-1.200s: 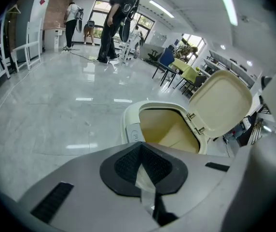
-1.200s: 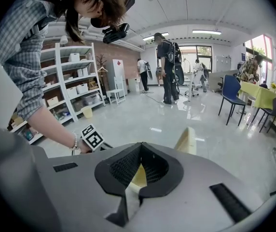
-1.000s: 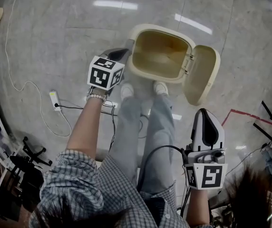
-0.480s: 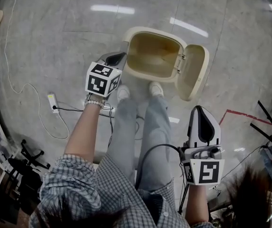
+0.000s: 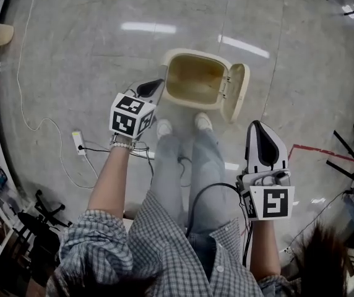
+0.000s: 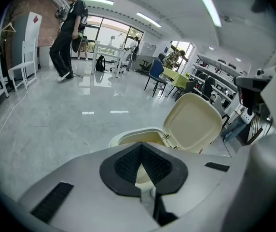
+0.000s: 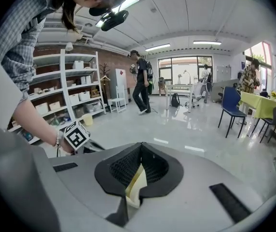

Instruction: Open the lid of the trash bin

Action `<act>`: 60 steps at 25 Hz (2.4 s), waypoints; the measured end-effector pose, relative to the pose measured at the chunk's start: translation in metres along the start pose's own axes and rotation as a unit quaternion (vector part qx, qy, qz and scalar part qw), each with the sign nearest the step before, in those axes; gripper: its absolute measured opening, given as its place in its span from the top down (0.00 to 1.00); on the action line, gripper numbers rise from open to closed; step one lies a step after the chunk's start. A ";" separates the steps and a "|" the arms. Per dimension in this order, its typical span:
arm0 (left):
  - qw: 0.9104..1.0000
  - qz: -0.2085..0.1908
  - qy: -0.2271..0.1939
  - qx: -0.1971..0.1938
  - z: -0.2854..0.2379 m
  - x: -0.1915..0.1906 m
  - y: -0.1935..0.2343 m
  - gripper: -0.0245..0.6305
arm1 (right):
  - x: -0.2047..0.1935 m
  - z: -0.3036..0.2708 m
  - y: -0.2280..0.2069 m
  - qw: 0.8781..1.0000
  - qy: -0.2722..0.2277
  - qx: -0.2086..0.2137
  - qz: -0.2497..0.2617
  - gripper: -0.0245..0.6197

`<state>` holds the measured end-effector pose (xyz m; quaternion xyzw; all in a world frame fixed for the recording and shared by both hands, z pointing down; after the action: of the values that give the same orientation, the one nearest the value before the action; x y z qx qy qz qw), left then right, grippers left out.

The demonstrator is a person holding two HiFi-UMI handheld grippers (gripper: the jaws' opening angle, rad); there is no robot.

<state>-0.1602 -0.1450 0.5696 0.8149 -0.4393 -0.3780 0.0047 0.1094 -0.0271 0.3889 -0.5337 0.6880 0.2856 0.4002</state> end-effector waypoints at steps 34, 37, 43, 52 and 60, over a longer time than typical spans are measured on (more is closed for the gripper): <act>0.957 -0.084 -0.274 0.030 0.266 0.170 -0.132 0.96 | 0.178 0.066 0.001 0.990 -0.137 0.031 0.031 0.94; 0.951 -0.080 -0.296 0.049 0.287 0.171 -0.135 0.96 | 0.190 0.069 0.005 0.987 -0.152 0.035 0.039 0.94; 0.941 -0.082 -0.320 0.069 0.315 0.173 -0.139 0.96 | 0.211 0.071 0.014 0.982 -0.176 0.045 0.049 0.93; 0.938 -0.087 -0.326 0.081 0.327 0.174 -0.142 0.96 | 0.217 0.071 0.020 0.981 -0.179 0.054 0.050 0.94; 0.937 -0.090 -0.327 0.079 0.326 0.173 -0.147 0.96 | 0.215 0.074 0.020 0.981 -0.177 0.054 0.053 0.94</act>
<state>-0.2013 -0.0733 0.1811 0.6798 -0.3700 -0.5870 -0.2376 0.0848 -0.0698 0.1663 -0.4149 0.6484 0.3584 0.5281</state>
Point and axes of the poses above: the fingertips, and each gripper's own axes: z backward along the fingers, y to its left, x out of its top, the point moved 9 cm from there along z, backward along the fingers
